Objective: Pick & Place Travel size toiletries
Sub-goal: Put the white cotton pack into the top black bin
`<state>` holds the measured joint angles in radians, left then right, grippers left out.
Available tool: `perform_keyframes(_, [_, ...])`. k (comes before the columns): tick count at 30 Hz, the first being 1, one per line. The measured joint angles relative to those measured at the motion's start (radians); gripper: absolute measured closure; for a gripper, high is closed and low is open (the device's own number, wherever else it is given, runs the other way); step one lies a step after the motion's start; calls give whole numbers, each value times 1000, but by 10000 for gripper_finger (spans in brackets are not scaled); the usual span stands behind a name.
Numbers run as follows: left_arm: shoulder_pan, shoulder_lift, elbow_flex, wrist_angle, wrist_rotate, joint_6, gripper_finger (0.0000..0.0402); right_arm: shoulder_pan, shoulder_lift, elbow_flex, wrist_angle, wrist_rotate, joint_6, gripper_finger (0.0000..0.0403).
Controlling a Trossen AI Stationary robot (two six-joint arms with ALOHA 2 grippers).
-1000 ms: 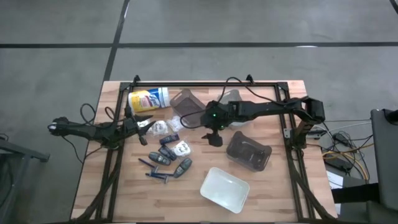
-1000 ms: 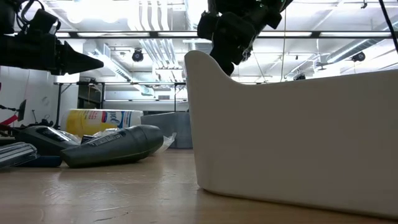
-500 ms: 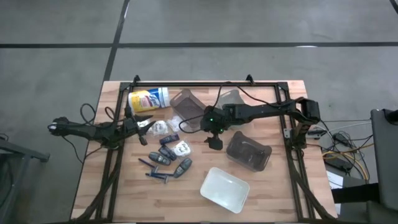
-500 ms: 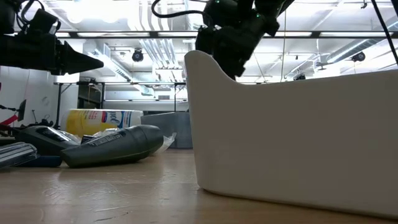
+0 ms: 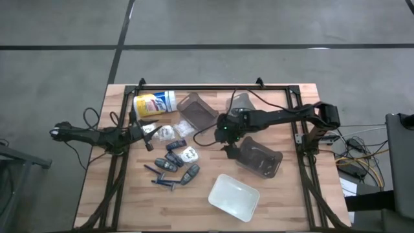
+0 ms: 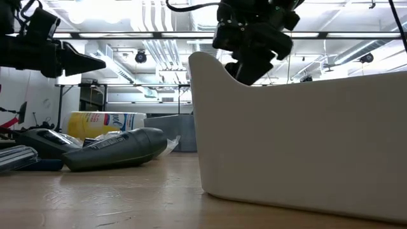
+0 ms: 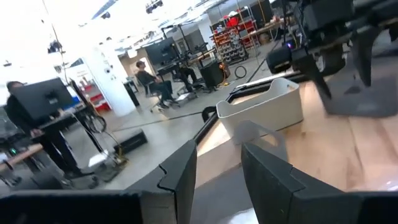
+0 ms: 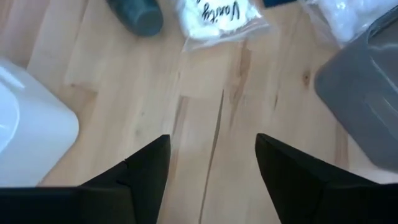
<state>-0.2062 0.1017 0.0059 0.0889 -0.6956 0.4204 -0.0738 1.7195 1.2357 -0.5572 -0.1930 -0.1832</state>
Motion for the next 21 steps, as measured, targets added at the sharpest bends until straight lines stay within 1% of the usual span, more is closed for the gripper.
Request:
perform_keyframes(4, [0, 0, 0, 0, 0, 0, 268, -24, -64, -53, 17, -11, -3, 185])
perform_keyframes(8, [0, 0, 0, 16, 0, -22, 268, -62, -165, -138, 83, -68, -4, 191])
perform_keyframes(11, [0, 0, 0, 14, 5, -99, 268, -97, -257, -222, 172, -98, 13, 194])
perform_keyframes(16, [0, 0, 0, 15, 9, -260, 268, -137, -389, -357, 296, -102, 68, 198])
perform_keyframes(19, [0, 0, 0, 15, 10, -299, 268, -144, -446, -412, 357, -96, 98, 196])
perform_keyframes(21, [1, 0, 0, 16, 10, -288, 268, -144, -473, -434, 382, -91, 101, 193])
